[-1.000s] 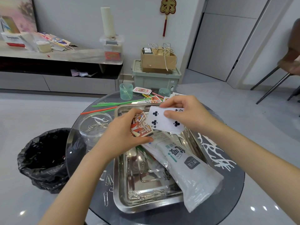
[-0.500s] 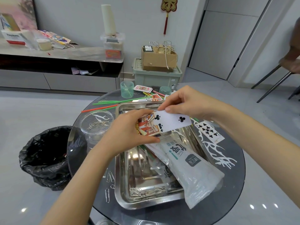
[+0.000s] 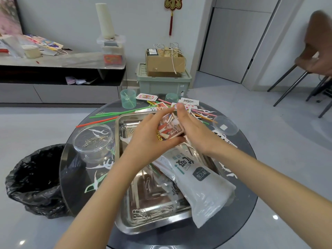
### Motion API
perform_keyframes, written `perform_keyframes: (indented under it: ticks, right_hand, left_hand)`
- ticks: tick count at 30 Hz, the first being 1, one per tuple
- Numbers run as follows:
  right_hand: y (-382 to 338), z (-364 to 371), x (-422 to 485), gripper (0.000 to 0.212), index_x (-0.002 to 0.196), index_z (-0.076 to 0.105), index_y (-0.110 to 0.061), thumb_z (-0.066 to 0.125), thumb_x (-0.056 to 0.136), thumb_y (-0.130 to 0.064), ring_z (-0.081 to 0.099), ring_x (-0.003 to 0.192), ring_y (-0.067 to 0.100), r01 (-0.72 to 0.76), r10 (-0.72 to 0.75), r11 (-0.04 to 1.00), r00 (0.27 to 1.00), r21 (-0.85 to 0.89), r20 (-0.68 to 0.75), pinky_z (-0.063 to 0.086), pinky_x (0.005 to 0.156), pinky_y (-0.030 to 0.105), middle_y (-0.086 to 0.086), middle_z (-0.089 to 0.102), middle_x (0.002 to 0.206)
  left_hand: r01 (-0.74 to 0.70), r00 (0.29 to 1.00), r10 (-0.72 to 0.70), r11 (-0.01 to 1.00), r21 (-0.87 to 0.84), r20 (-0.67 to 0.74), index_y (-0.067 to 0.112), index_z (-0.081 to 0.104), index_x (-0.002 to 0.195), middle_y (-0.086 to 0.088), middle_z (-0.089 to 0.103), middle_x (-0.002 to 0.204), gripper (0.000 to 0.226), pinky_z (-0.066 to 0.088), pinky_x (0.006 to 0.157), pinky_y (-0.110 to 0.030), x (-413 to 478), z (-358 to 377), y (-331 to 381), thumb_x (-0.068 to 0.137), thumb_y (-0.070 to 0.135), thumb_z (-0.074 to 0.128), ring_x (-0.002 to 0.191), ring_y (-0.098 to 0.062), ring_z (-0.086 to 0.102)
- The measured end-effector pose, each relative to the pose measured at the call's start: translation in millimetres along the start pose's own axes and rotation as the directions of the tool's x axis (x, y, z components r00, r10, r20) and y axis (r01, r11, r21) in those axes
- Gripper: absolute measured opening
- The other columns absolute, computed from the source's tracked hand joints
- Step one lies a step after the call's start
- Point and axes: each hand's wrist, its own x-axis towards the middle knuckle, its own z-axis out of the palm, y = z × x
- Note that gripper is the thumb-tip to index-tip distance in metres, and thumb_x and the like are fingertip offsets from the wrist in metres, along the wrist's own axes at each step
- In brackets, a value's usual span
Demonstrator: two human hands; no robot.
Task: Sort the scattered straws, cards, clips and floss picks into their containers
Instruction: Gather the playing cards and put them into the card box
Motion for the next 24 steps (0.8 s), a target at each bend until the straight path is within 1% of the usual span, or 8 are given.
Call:
perform_keyframes:
  ticks: [2,3,6,8,11,16,20,24]
  right_hand:
    - [23.6,-19.4,-1.5,0.069,0.142,0.041,-0.027,0.023,0.090,-0.067,0.036,0.132,0.002,0.006,-0.001,0.999,0.988,0.031,-0.153,0.026,0.110,0.024,-0.013,0.041,0.146]
    - [38.2,-30.2,-2.5,0.053,0.134,0.052,-0.025,0.032,0.096,-0.055,0.045,0.124,0.004,-0.017,0.006,0.999,0.972,-0.044,-0.233,0.031,0.098,0.017,-0.011,0.051,0.137]
    - [91.0,-65.8,-5.9,0.025,0.106,0.069,-0.012,0.053,0.095,-0.027,0.061,0.097,0.024,-0.201,0.077,0.918,0.936,-0.341,-0.345,0.038,0.074,0.026,0.008,0.070,0.106]
    - [120.3,-81.7,-9.6,0.023,0.084,0.069,-0.011,0.060,0.090,-0.030,0.059,0.077,0.028,-0.325,0.174,0.821,0.925,-0.469,-0.337,0.039,0.065,0.033,0.011,0.066,0.077]
    - [147.0,-88.7,-10.2,0.054,0.050,0.037,-0.014,0.066,0.084,-0.045,0.038,0.051,0.017,-0.417,0.191,0.743,0.882,-0.523,-0.431,0.023,0.047,0.031,0.001,0.038,0.049]
    - [163.0,-78.9,1.3,0.060,0.061,0.044,-0.012,0.065,0.072,-0.067,0.051,0.079,0.026,-0.411,0.133,0.659,0.888,-0.630,-0.441,0.031,0.054,0.028,0.005,0.053,0.079]
    - [165.0,-81.0,10.7,0.061,0.061,0.035,-0.015,0.073,0.066,-0.063,0.045,0.073,0.025,-0.453,0.264,0.698,0.883,-0.555,-0.389,0.021,0.046,0.029,0.001,0.042,0.065]
    - [169.8,-80.5,10.7,0.044,0.103,0.052,-0.010,0.074,0.078,-0.039,0.054,0.095,0.025,-0.464,0.285,0.804,0.849,-0.372,-0.444,0.037,0.066,0.028,0.003,0.057,0.095]
  left_hand:
    - [-0.021,0.998,0.019,0.999,0.039,0.058,0.046,0.042,0.134,0.009,0.050,0.120,0.066,0.037,0.086,-0.005,2.8,5.8,2.4,0.074,0.050,0.070,0.105,-0.002,0.050]
    - [-0.023,0.995,0.017,0.998,0.058,0.094,0.048,0.043,0.131,0.008,0.048,0.118,0.061,0.039,0.086,-0.006,3.7,8.2,2.8,0.076,0.051,0.068,0.102,-0.001,0.050]
    - [-0.017,0.987,-0.004,0.991,0.134,0.158,0.043,0.051,0.120,0.005,0.045,0.113,0.044,0.050,0.088,-0.027,7.4,15.8,3.1,0.079,0.052,0.063,0.097,-0.004,0.054]
    - [-0.025,0.985,-0.008,0.981,0.191,0.172,0.040,0.052,0.118,0.003,0.045,0.113,0.042,0.053,0.085,-0.032,11.2,22.0,2.9,0.079,0.054,0.061,0.096,-0.009,0.056]
    - [-0.021,0.988,-0.019,0.967,0.253,0.153,0.040,0.052,0.118,0.003,0.044,0.113,0.046,0.051,0.085,-0.032,17.4,31.2,0.8,0.077,0.061,0.054,0.099,-0.014,0.054]
    - [-0.026,0.988,-0.017,0.961,0.274,0.155,0.043,0.051,0.120,0.005,0.043,0.113,0.050,0.048,0.086,-0.032,19.4,42.6,0.5,0.075,0.065,0.048,0.102,-0.015,0.052]
    - [-0.022,0.984,-0.030,0.957,0.288,0.176,0.042,0.051,0.122,0.005,0.044,0.115,0.051,0.050,0.086,-0.033,20.1,47.4,-1.6,0.076,0.063,0.049,0.101,-0.014,0.053]
    - [-0.012,0.983,-0.039,0.961,0.275,0.180,0.045,0.051,0.123,0.008,0.044,0.114,0.052,0.049,0.085,-0.029,20.1,44.3,-5.6,0.075,0.065,0.049,0.101,-0.009,0.052]
